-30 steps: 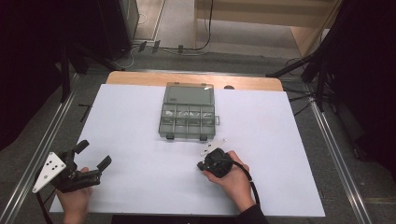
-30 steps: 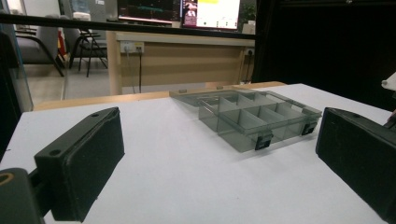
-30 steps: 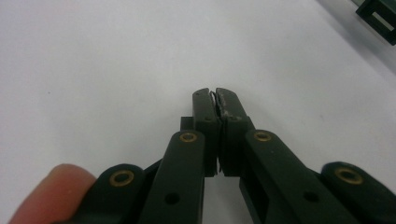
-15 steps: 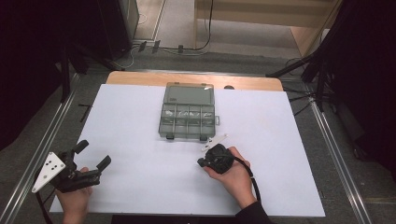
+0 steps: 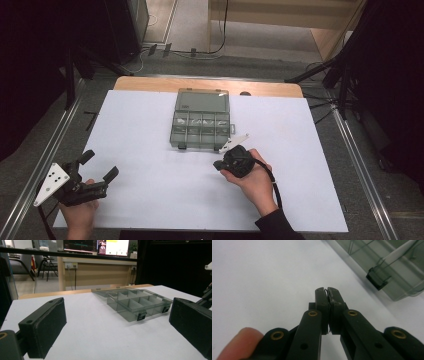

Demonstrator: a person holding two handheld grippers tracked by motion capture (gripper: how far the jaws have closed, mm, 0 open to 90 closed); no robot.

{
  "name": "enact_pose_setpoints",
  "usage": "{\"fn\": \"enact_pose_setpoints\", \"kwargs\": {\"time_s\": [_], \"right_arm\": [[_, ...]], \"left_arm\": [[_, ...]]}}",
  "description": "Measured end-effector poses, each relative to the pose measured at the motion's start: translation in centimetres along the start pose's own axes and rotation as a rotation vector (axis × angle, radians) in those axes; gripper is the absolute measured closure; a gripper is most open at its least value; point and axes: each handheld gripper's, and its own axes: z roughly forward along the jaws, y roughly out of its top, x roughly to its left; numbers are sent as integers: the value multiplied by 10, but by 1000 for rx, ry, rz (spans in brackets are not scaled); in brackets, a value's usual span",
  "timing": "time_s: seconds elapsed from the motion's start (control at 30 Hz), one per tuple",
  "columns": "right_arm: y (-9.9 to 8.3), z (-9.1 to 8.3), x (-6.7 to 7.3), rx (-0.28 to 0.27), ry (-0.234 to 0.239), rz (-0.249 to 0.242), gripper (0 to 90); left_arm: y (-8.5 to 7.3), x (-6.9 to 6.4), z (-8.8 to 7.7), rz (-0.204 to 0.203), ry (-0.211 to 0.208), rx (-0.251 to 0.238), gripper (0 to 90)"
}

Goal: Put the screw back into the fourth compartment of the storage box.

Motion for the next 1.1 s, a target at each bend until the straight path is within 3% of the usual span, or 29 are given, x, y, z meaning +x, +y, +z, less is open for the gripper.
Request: {"fn": "enact_pose_setpoints", "kwargs": {"time_s": [0.43, 1.1], "right_arm": [[23, -15, -13, -12, -24, -14, 895], [49, -18, -44, -12, -59, 11, 895]], "left_arm": [[0, 0, -1, -1, 2, -1, 12], [1, 1, -1, -2, 3, -6, 12]]}}
